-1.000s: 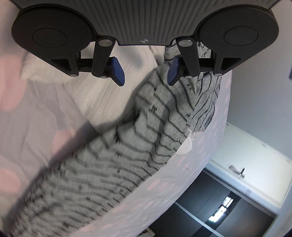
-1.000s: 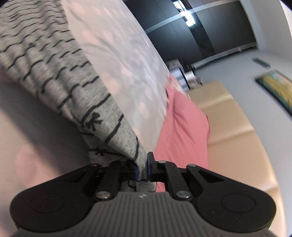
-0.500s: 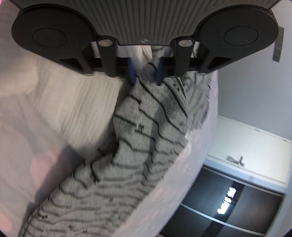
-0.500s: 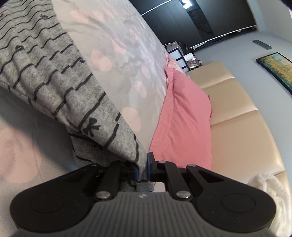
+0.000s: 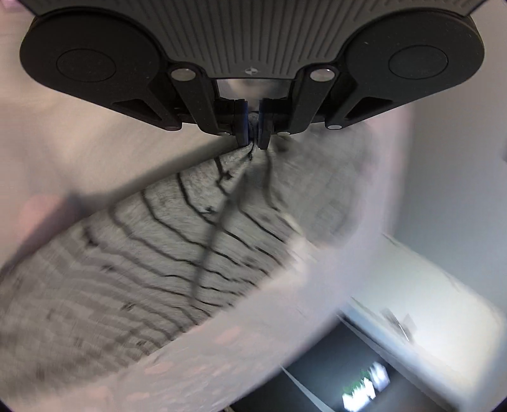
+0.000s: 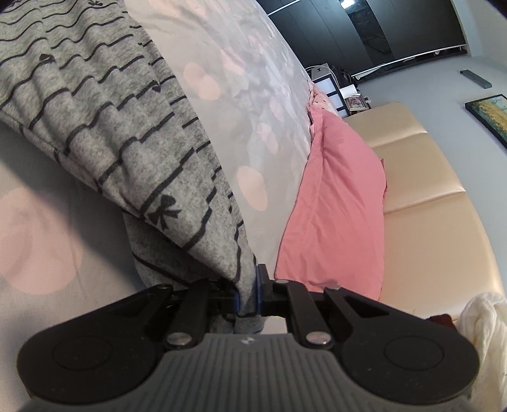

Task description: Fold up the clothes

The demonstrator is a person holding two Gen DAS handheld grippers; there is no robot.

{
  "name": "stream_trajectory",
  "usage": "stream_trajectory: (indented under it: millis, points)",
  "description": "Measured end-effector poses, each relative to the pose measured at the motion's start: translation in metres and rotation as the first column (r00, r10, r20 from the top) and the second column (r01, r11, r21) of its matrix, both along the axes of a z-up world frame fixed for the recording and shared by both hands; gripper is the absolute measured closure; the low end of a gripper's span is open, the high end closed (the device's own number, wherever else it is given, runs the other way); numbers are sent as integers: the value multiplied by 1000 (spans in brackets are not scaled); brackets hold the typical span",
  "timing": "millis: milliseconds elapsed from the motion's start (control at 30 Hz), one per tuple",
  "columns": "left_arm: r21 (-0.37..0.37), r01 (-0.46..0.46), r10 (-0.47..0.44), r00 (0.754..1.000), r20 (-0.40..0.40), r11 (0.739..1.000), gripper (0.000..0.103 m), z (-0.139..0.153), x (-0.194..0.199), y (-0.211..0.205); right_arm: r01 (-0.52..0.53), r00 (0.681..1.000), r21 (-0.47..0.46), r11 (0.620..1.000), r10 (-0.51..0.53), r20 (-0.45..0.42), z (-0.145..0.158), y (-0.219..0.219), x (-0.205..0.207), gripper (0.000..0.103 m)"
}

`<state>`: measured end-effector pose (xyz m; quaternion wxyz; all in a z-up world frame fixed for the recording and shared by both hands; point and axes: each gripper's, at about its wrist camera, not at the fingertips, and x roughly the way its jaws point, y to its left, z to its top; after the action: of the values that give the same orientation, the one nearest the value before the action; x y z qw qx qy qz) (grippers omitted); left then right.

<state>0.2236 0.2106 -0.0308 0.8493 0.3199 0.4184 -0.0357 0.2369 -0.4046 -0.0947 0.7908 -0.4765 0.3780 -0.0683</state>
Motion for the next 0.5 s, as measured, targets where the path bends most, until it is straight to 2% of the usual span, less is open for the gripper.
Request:
stream_trajectory:
  millis: [33,133,200,267,300,367,433,500]
  points:
    - [-86,-21,17,999,-46,996,99,6,1,8,0,1000,0,1000,0,-2,0,0,-1,93]
    - [-185,-91,86,996,-36,978,99,15,2,25,-5,1000,-11,1000,4,-14,-5,0,-2,93]
    - [-159,-81,83,997,5,984,99,16,-1,20,-8,1000,-19,1000,7,-22,-7,0,-3,93]
    - [-63,-67,72,995,76,996,99,15,-6,10,-6,1000,-20,1000,6,-26,-8,0,-3,92]
    - [19,-36,34,993,113,999,99,10,-7,2,-4,1000,-17,1000,4,-26,-7,0,-3,92]
    - [185,18,-51,983,176,983,99,-1,-11,-12,0,1000,-14,1000,0,-28,-7,0,-2,92]
    - [243,29,-64,989,137,970,99,-17,-7,-16,3,1000,-12,1000,-3,-30,-7,-1,0,92]
    - [264,41,-64,995,78,964,99,-32,-5,-16,2,999,-11,1000,-2,-35,-7,-1,0,92]
